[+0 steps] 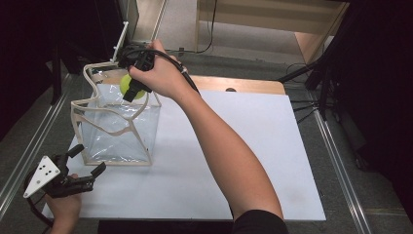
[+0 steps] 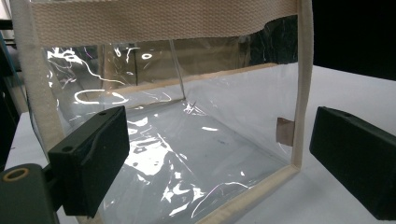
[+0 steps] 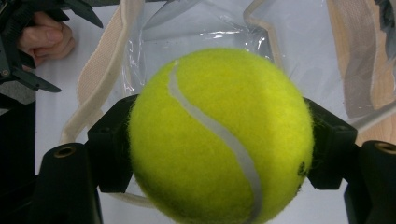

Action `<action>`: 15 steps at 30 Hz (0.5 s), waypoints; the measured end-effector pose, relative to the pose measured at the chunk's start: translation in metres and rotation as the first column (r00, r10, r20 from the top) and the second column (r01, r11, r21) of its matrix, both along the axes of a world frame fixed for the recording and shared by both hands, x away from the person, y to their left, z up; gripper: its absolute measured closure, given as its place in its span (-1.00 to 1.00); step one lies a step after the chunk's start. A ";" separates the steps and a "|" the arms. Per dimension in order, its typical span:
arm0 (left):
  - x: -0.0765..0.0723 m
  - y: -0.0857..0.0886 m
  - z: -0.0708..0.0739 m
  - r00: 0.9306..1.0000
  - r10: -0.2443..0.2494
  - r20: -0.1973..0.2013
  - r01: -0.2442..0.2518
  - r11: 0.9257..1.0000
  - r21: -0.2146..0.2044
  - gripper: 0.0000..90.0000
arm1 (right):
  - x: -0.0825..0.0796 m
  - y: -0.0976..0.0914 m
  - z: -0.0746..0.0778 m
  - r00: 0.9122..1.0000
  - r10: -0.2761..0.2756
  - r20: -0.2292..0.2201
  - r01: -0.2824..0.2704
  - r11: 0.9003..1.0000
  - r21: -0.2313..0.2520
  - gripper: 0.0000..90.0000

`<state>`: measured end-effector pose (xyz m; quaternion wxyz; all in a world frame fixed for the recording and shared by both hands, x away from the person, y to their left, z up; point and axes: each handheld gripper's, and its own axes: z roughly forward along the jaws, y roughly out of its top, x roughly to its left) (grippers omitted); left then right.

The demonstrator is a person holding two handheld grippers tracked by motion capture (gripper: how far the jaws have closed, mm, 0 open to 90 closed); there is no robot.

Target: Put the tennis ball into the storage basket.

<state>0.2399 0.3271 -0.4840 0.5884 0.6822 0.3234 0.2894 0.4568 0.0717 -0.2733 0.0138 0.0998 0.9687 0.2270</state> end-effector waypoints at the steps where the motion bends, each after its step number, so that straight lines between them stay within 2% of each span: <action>1: 0.000 0.000 0.000 1.000 0.000 0.000 0.000 1.000 0.000 -0.88 | 0.000 0.000 0.000 1.000 0.000 0.000 0.000 1.000 0.000 -0.47; 15: 0.000 0.000 0.000 1.000 0.001 0.001 -0.001 1.000 0.001 -0.88 | -0.001 0.004 -0.022 0.999 0.030 -0.011 -0.031 0.999 -0.037 -0.47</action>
